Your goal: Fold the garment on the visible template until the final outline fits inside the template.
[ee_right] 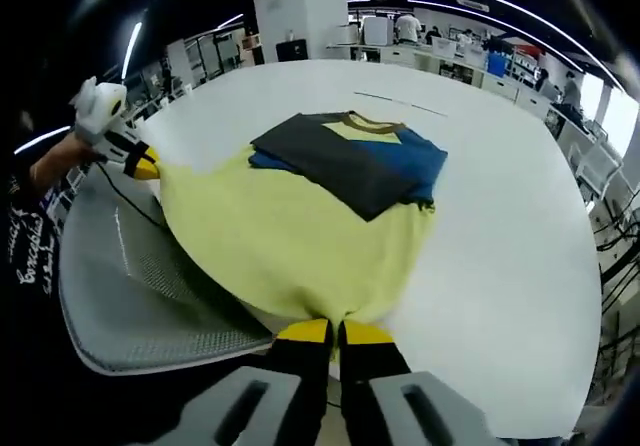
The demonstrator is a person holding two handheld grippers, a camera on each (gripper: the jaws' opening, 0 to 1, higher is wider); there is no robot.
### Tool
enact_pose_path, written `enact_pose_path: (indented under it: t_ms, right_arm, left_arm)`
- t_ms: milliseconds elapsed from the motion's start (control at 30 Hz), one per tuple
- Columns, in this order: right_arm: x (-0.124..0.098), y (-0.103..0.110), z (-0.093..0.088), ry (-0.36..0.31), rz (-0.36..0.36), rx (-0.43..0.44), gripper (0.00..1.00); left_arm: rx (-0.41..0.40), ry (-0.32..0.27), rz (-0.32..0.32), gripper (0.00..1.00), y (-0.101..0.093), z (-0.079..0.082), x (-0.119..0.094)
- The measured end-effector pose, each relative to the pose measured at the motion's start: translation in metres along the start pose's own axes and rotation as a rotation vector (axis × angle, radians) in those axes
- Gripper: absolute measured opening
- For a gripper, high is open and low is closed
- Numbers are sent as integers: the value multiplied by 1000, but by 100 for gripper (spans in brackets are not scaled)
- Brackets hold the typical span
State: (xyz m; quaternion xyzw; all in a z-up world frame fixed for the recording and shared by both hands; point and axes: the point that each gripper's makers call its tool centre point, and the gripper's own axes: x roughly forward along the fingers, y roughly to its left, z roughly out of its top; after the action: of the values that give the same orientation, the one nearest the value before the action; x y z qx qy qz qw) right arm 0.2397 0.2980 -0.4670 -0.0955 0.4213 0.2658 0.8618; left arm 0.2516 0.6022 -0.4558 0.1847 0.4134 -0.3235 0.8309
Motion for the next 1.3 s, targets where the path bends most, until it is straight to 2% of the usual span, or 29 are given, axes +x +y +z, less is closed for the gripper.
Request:
enact_pose_path:
  t_ms: [200, 333, 567, 900, 1300]
  right_arm:
    - [1, -9, 18, -14, -24, -21, 0]
    - [1, -16, 34, -49, -37, -9, 0]
    - [2, -25, 60, -77, -54, -44, 0]
    - [6, -43, 98, -128, -77, -64, 0]
    - [11, -65, 145, -172, -101, -110, 0]
  left_arm:
    - [6, -35, 17, 0, 12, 18, -4]
    - [15, -47, 45, 0, 21, 28, -3]
    - [-27, -88, 73, 0, 39, 47, 0]
    - [-10, -149, 104, 0, 68, 83, -1]
    - [32, -181, 123, 0, 97, 120, 0]
